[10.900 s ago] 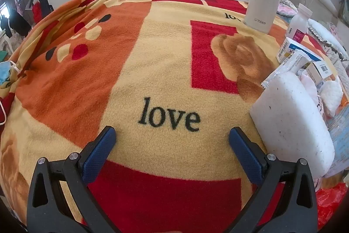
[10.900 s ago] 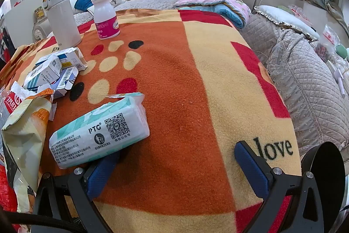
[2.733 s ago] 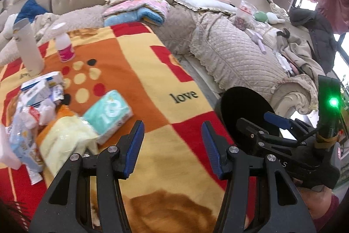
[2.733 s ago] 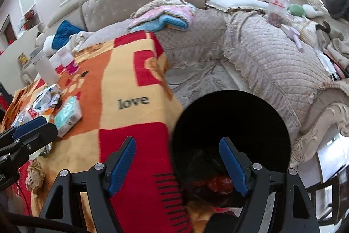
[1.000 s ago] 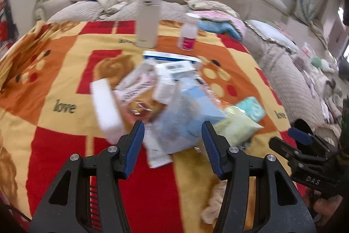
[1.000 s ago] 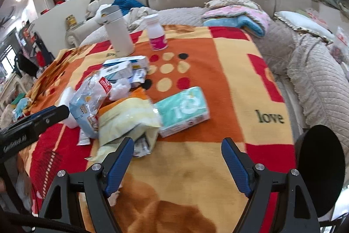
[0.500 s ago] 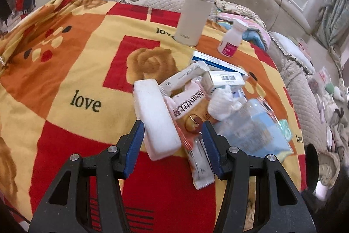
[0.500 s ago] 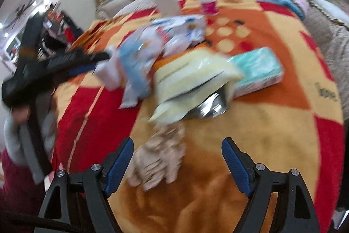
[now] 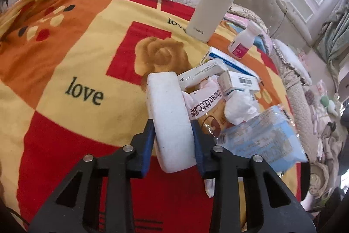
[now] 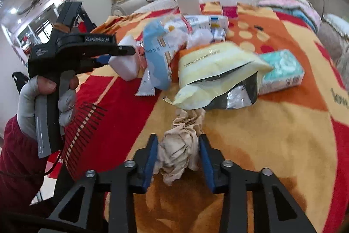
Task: Collect trash
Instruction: 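Grasp the crumpled beige paper with the right tool while the left grasps the white foam block, then carry the paper and foam block with both tools over the black bin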
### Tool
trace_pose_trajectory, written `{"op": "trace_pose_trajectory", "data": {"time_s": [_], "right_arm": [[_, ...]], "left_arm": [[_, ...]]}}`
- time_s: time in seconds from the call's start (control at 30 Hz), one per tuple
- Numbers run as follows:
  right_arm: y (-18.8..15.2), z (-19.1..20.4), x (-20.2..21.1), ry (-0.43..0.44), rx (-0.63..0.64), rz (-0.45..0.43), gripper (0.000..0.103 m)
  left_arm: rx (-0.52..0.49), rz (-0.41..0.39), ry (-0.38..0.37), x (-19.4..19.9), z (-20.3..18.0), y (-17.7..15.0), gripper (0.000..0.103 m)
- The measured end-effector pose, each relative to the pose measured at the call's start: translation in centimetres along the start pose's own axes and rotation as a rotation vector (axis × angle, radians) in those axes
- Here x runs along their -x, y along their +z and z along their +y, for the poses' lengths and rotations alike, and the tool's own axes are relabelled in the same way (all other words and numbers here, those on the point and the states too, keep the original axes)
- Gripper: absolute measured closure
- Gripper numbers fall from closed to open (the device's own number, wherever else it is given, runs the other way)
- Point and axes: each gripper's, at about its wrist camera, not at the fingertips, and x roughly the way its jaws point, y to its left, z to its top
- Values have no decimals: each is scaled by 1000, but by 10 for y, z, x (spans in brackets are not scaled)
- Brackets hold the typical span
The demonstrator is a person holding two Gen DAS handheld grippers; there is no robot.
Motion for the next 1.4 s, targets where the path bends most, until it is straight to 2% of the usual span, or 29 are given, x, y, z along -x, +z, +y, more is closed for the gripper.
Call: {"op": "trace_pose_trajectory", "data": {"time_s": [0.17,0.27,0.43,0.7,0.93,1.1,1.3,1.37,1.4], "right_arm": [[5,-18,31,-45,-9,-66,73],[6,-38,46,-69,-54,-90,73],[3,-71,68,-129,-123,-127,73],[-12,-124,111,-239,-230,-197,73],[-34,-184,156,-384,-341,-241,73],[-48,-224,180,-459,-418,-251,73],[-56,-261,197,-514,-477,-259,73],[-58,-268,200,-529,-492,-264,73],[-59,-273,201,-539,-505,-266,65]], "left_arm": [[-33,-59,-45,38,-10,2,73],[-78,-93,-75,59,-28,0,73],[-159,-104,-175,79,-74,-7,73],[-345,18,-332,61,-175,-42,73],[-492,130,-449,35,-266,-80,73],[-545,216,-524,13,-325,-105,73],[-582,265,-577,-12,-376,-126,71],[-576,276,-611,-22,-388,-130,62],[-574,277,-620,-27,-392,-132,58]]}}
